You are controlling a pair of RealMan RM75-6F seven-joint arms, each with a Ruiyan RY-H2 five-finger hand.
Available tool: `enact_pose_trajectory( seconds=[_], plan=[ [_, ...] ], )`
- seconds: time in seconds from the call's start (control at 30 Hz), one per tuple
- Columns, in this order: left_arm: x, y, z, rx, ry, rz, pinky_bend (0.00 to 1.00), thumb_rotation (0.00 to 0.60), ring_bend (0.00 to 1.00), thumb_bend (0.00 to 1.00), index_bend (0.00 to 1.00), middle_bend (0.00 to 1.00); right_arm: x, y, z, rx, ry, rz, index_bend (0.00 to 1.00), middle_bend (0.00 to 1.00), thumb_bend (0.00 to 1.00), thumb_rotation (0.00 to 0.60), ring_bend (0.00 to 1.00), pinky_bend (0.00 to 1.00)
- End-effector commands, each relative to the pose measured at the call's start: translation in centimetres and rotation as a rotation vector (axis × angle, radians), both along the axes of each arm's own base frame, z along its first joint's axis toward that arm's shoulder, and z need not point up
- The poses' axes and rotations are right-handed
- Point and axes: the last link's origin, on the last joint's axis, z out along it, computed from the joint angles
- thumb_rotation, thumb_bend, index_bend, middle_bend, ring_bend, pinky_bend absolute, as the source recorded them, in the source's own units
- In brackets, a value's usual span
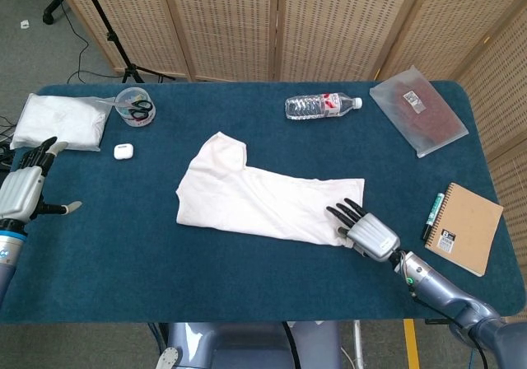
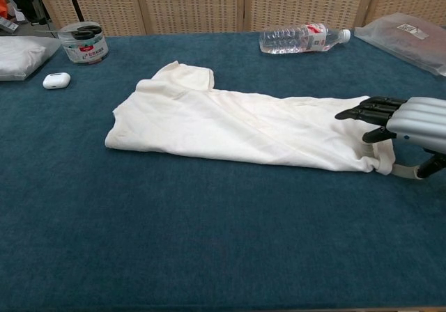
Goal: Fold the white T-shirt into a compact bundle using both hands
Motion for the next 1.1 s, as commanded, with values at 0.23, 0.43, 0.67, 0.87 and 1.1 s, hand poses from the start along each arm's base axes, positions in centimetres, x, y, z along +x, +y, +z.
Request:
enact_pose_trajectory(
  seconds=[0.23,0.43,0.67,0.87,1.1],
  plan=[
    [-0.1,0.0,0.2,0.006,-0.006,0.002,0.00,0.600,0.00,0.00,0.00,0.00,0.1,-0.2,-0.6,0.007,-0.059,-0.016,0.61,0.08,0.77,0.600,0.00,0.00],
    [-0.2,0.1,0.1,0.003,-0.005,0.002,0.00,0.600,0.00,0.00,0.00,0.00,-0.1,0.1,-0.3,0.007,-0.083,-0.007,0.66,0.09,0.88,0.600,0.00,0.00],
    [-0.1,0.0,-0.1,-0.003,-0.002,-0.003,0.00,0.600,0.00,0.00,0.00,0.00,-1.3,1.3,1.5,-0.005,-0.100,0.004,0.68,0.10,0.88,0.600,0.00,0.00],
    [0.1,-0.1,-0.3,-0.008,0.002,-0.009,0.00,0.600,0.00,0.00,0.00,0.00,-3.3,2.7,3.7,-0.039,-0.102,-0.030,0.68,0.10,0.88,0.600,0.00,0.00],
    [0.1,0.0,-0.4,-0.011,0.003,-0.010,0.00,0.600,0.00,0.00,0.00,0.00,-4.4,3.3,4.8,-0.066,-0.106,-0.055,0.69,0.10,0.88,0.600,0.00,0.00]
  ],
)
